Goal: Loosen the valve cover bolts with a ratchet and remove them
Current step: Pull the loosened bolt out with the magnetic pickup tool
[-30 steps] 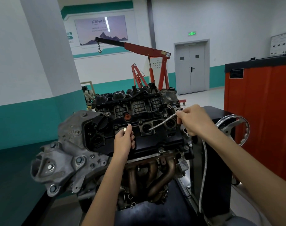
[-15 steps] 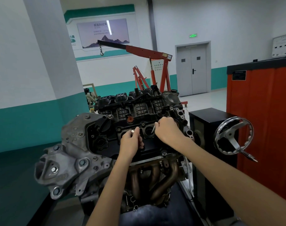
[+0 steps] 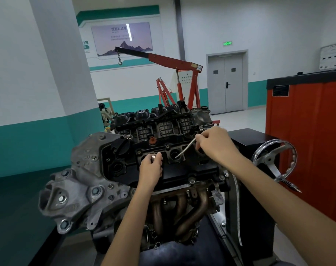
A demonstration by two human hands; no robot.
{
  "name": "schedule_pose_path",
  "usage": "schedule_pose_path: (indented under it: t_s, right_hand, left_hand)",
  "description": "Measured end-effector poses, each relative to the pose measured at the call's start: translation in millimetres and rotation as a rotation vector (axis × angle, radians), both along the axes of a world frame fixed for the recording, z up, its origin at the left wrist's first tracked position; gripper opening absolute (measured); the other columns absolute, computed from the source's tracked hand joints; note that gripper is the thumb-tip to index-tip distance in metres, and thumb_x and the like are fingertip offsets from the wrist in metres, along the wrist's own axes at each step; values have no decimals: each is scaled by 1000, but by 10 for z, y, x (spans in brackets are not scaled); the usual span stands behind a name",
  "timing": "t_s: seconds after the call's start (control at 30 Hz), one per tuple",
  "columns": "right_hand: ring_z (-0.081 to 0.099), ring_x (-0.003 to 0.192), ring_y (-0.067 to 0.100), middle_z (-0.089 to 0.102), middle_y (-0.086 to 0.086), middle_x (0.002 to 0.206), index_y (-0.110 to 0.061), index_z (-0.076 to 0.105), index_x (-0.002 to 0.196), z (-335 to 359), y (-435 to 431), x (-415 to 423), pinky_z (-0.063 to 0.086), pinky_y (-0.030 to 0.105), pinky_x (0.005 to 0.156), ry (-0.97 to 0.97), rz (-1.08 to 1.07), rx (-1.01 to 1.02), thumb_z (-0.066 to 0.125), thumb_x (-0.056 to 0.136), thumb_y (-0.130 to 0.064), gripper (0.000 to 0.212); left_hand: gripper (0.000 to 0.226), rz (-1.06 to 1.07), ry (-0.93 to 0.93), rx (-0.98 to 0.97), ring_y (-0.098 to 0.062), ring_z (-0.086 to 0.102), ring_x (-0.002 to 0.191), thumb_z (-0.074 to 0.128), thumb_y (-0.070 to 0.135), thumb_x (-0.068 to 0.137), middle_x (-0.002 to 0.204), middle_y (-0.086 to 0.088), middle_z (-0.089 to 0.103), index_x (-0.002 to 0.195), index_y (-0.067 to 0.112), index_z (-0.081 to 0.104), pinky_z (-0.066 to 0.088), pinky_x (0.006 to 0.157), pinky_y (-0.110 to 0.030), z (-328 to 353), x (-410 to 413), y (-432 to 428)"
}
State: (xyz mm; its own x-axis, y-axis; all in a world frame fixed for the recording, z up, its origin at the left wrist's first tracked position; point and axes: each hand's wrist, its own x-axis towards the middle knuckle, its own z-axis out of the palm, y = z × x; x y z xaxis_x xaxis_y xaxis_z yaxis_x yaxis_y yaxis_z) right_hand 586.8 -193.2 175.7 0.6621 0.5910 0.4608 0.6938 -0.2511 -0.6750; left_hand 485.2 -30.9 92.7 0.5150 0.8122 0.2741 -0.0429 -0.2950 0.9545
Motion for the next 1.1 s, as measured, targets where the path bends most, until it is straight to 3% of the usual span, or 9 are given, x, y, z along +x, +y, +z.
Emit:
schedule_pose_path:
  t_s: [0.17, 0.33, 0.47, 0.57, 0.7, 0.83, 1.03, 1.1]
  right_hand:
    - [46, 33, 1, 45, -9, 35, -16, 66, 59, 62, -231, -37, 34, 11, 44, 3, 3, 76, 51, 98, -21, 41]
    - [42, 31, 4, 48, -7, 40, -14, 68, 60, 92, -386, -31, 35, 7, 39, -7, 5, 127, 52, 97, -21, 42]
    - [44, 32, 2, 45, -9, 30, -14, 66, 57, 89, -429, 5, 36, 6, 43, -1, 4, 158, 52, 96, -19, 42]
    - [41, 29, 3, 43, -9, 30, -15, 64, 55, 73, -388, 21, 33, 7, 37, 23, 22, 134, 52, 96, -19, 43]
    - [48, 39, 5, 51, -7, 43, -12, 68, 59, 32, -202, 21, 34, 11, 46, 5, -13, 53, 51, 96, -19, 41]
    - [51, 54, 17, 65, 15, 71, 4, 71, 77, 74, 81, 59, 46, 26, 61, -5, -12, -19, 49, 97, -18, 37]
    - [49, 60, 19, 66, 20, 87, 8, 67, 96, 201, 453, 59, 46, 30, 53, -37, 39, -190, 50, 94, -11, 26]
    - [47, 58, 19, 59, 15, 77, 9, 66, 94, 208, 534, 50, 47, 31, 55, -43, 40, -197, 50, 92, -8, 23]
  left_hand:
    - [32, 42, -26, -15, -14, 39, 53, 47, 28, 102, 64, 0, 43, 74, 13, 45, 33, 54, -31, 6, 39, -30]
    - [39, 92, -65, -29, -14, 38, 50, 46, 29, 103, 59, 0, 41, 68, 13, 38, 32, 51, -30, 13, 50, -48]
    - [35, 99, -37, 8, -14, 40, 51, 47, 27, 102, 61, -1, 44, 71, 11, 41, 32, 49, -27, -7, 57, -56]
    - [36, 99, -19, 22, -14, 39, 51, 47, 27, 102, 60, -1, 43, 70, 11, 40, 32, 50, -28, -10, 55, -52]
    - [36, 79, -13, 12, -14, 37, 50, 50, 25, 100, 57, 1, 42, 68, 12, 40, 31, 50, -30, 0, 67, -47]
    - [35, 54, 3, 24, -14, 36, 49, 50, 23, 100, 57, 1, 41, 68, 12, 41, 30, 50, -30, 2, 73, -35]
    - [31, 52, 22, -47, -13, 33, 45, 48, 16, 98, 57, 0, 38, 68, 12, 42, 27, 46, -27, 57, 102, 21]
    - [28, 29, 29, -75, -12, 32, 44, 48, 14, 97, 58, -1, 39, 69, 10, 45, 27, 44, -26, 90, 107, 37]
